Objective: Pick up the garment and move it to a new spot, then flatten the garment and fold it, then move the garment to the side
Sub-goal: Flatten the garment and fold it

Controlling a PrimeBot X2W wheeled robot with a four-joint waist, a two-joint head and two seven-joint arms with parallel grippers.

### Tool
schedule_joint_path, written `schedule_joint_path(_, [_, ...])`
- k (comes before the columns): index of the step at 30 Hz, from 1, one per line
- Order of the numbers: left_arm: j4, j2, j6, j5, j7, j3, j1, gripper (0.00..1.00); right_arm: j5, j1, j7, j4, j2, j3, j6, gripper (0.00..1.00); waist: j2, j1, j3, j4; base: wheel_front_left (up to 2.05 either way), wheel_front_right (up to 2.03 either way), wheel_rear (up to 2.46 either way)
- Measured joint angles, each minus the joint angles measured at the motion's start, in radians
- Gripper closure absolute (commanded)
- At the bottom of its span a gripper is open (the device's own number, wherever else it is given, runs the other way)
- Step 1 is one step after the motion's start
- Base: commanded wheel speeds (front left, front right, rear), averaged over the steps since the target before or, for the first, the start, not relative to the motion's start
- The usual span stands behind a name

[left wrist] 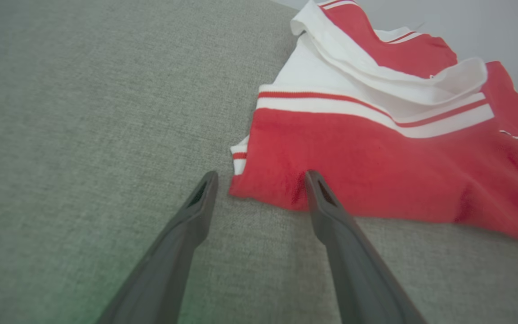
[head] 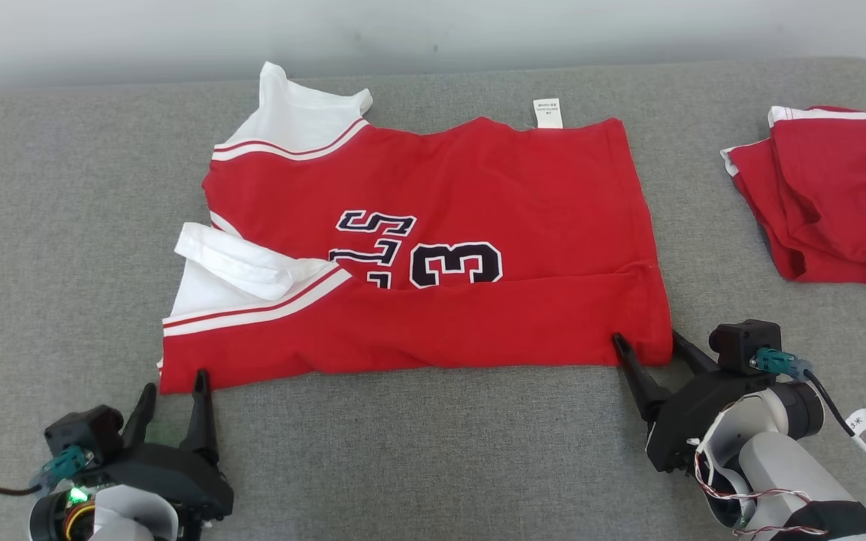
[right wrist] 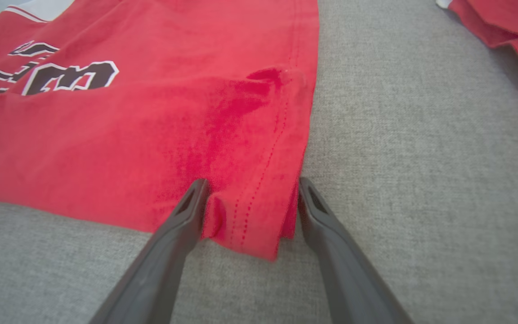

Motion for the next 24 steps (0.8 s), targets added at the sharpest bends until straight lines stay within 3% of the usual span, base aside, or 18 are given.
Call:
schedule_joint_path(1, [0.016, -0.006, -0.004, -0.002, -0.001, 0.0, -0.008, 0.0, -0.001, -0.003, 0.0, 0.009, 0.004, 0.001, 0.0, 0.09, 0.0, 0.0, 0.0, 0.002, 0.0, 0.0, 0.0])
schedule_joint_path(2, [0.039, -0.017, -0.026, -0.014, 0.003, -0.002, -0.021, 0.87, -0.001, -0.007, -0.005, 0.021, 0.012, 0.006, 0.0, 1.0, 0.0, 0.0001, -0.004, 0.003, 0.0, 0.0, 0.0])
schedule_joint_path(3, [0.049, -0.024, -0.034, -0.016, 0.002, -0.005, -0.027, 1.0, -0.001, -0.007, -0.007, 0.027, 0.015, 0.007, 0.0, 1.0, 0.0, 0.0001, -0.007, 0.003, 0.0, 0.0, 0.0])
schedule_joint_path(10, [0.076, -0.026, -0.062, -0.007, -0.014, -0.023, -0.015, 1.0, 0.019, 0.029, -0.047, 0.026, 0.019, 0.011, 0.0, 1.0, 0.0001, 0.0002, -0.051, 0.01, 0.0, 0.0, 0.0])
schedule_joint_path(16, [-0.041, -0.011, -0.058, -0.049, 0.005, -0.011, 0.118, 1.0, 0.058, 0.14, -0.027, -0.082, -0.008, -0.023, 0.0, 1.0, 0.0, 0.0001, -0.114, 0.01, 0.0, 0.0, 0.0])
schedule_joint_path(24, [-0.291, 0.037, 0.061, -0.071, 0.064, -0.012, 0.327, 1.0, 0.046, 0.36, 0.096, -0.286, -0.031, -0.126, 0.0, 1.0, 0.0, 0.0, -0.129, 0.009, 0.0, 0.0, 0.0])
